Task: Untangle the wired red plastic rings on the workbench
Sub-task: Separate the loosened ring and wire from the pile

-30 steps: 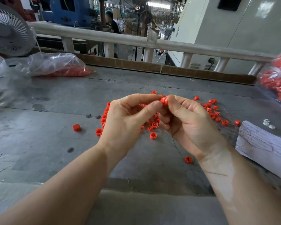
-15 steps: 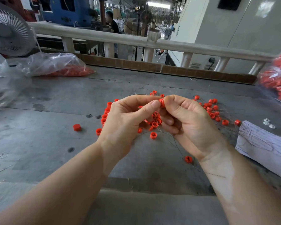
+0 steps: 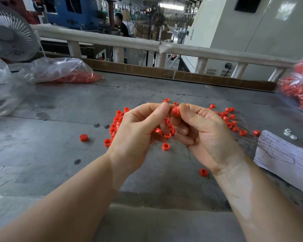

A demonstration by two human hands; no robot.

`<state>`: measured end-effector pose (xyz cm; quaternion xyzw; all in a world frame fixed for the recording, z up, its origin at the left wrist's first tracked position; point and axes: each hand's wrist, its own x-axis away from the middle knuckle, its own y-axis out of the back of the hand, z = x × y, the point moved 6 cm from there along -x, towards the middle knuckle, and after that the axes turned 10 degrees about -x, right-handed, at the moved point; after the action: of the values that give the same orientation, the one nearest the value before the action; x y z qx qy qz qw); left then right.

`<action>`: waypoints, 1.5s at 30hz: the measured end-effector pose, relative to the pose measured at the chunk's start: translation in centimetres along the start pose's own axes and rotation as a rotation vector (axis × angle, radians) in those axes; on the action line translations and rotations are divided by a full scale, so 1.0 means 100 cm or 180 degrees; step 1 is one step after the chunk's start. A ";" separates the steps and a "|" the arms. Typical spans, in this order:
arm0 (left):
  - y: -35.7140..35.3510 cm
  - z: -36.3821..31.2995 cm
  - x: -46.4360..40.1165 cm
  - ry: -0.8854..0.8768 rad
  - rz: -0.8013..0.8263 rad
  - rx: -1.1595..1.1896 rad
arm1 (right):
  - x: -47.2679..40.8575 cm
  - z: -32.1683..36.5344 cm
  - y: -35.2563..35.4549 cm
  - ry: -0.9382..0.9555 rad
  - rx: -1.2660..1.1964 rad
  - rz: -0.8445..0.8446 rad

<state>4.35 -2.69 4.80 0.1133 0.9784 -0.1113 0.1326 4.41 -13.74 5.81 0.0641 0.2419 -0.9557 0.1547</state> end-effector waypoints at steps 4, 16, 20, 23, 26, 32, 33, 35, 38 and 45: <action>-0.004 -0.004 0.001 -0.0071 0.0172 0.0166 | 0.000 0.000 0.002 -0.0011 -0.0037 -0.0058; -0.001 -0.004 0.001 -0.0284 -0.0053 -0.0398 | 0.001 0.001 0.000 -0.0028 0.0145 -0.0103; -0.001 -0.004 0.002 -0.0273 -0.0097 -0.0417 | 0.001 0.003 -0.002 0.0011 0.0121 -0.0149; -0.001 -0.005 0.002 -0.0311 -0.0131 -0.0450 | 0.002 0.004 -0.003 0.0025 0.0074 -0.0164; -0.001 -0.005 0.002 -0.0328 -0.0184 -0.0451 | 0.002 0.003 -0.004 0.0028 0.0067 -0.0181; 0.000 -0.006 0.002 -0.0235 -0.0173 -0.0375 | 0.002 0.002 -0.002 -0.0011 0.0061 -0.0191; 0.000 -0.006 0.002 -0.0220 -0.0174 -0.0366 | 0.001 0.002 -0.001 -0.0019 0.0046 -0.0213; 0.000 -0.006 0.002 -0.0186 -0.0181 -0.0342 | 0.001 0.001 0.001 -0.0024 0.0030 -0.0232; 0.001 -0.006 0.002 -0.0148 -0.0188 -0.0349 | 0.002 0.001 0.001 -0.0056 0.0050 -0.0224; 0.001 -0.007 0.003 -0.0208 -0.0218 -0.0405 | 0.002 -0.001 0.000 -0.0107 0.0093 -0.0258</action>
<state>3.89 -2.40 5.38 0.0675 0.9819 -0.0570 0.1676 4.21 -13.81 5.69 0.0404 0.2277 -0.9656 0.1191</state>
